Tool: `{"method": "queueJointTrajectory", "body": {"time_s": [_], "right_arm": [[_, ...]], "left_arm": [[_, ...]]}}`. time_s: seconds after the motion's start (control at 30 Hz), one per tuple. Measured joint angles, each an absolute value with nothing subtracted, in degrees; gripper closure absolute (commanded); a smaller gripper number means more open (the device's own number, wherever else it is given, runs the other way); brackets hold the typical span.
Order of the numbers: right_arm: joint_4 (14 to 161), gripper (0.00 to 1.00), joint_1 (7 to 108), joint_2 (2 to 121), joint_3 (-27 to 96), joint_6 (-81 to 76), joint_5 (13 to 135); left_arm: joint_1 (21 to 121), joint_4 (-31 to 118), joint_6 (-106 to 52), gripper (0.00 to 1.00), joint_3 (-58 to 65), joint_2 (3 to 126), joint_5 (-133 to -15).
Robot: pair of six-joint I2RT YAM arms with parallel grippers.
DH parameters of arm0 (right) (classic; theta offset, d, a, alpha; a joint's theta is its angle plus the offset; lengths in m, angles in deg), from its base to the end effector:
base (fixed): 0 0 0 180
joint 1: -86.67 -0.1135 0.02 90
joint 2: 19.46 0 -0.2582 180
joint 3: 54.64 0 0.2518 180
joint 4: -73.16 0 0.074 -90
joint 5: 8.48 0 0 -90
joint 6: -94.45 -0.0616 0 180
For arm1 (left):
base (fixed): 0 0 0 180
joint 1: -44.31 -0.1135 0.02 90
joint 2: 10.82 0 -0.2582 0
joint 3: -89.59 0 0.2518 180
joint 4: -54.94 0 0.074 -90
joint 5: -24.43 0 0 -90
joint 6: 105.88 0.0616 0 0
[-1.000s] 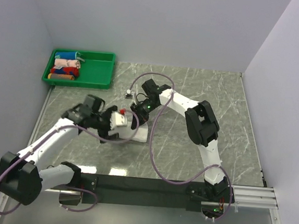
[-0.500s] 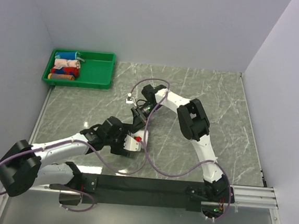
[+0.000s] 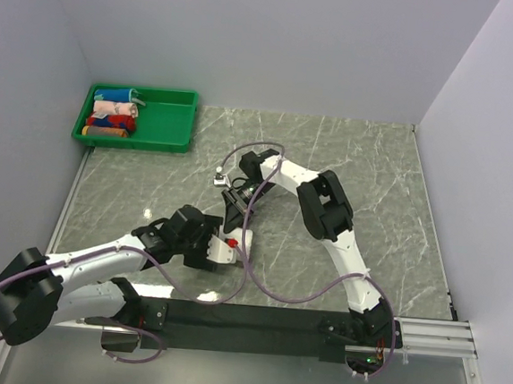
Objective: Roll the towels
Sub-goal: Roll the towel
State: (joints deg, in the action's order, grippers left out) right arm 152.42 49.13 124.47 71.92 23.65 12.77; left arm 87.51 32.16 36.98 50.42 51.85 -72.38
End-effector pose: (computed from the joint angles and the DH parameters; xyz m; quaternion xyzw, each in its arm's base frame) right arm 0.3281 0.3245 0.0947 0.3628 -0.7405 -0.5489 0.1369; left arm 0.1596 -0.1599 0.1448 0.7036 0.6031 -0.0236 0.3750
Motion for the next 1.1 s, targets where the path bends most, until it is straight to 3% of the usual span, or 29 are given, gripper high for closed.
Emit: {"method": "queueJointTrajectory", "body": {"time_s": [0.9, 1.1], "right_arm": [[152.31, 1.00, 44.15, 124.80, 72.07, 18.80, 16.90], [153.05, 1.00, 44.00, 125.44, 72.77, 18.51, 17.16]], "left_arm": [[84.74, 19.40, 35.91, 0.04, 51.68, 43.50, -76.73], [84.45, 18.94, 35.80, 0.20, 50.22, 46.93, -77.85]]}}
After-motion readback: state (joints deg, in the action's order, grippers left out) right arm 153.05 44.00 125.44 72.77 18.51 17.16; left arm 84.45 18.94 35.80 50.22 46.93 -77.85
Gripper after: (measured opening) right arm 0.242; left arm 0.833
